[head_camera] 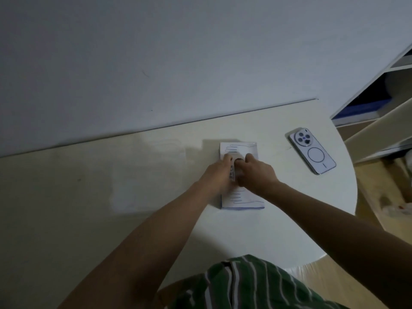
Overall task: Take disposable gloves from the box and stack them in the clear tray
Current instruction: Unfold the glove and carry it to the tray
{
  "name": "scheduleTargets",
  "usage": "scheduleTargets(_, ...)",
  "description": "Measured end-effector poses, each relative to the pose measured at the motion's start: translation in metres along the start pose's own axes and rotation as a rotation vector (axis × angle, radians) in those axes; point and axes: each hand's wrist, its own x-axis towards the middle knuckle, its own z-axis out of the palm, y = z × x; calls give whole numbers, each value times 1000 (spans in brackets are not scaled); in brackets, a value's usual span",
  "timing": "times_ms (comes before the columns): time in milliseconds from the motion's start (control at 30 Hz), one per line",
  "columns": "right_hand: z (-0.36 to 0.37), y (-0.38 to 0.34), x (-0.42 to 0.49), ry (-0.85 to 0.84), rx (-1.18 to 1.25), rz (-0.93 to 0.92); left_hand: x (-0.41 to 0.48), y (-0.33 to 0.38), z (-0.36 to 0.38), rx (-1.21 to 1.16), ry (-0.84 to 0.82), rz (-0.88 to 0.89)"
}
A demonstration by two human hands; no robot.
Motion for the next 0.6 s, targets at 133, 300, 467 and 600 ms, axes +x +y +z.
scheduleTargets(133, 2, 2, 8, 35, -38, -31, 7, 0, 8, -8, -1, -13)
scheduleTargets(300, -2, 12, 7, 130, 248, -43, 10, -3, 12, -12, 9, -21)
scheduleTargets(467, -24, 29, -2, 282, 730, -125, 12, -2, 12, -32, -11, -51)
scheduleTargets(600, -45, 33, -4, 347, 1121, 41, 12, -3, 12, -17, -21, -41)
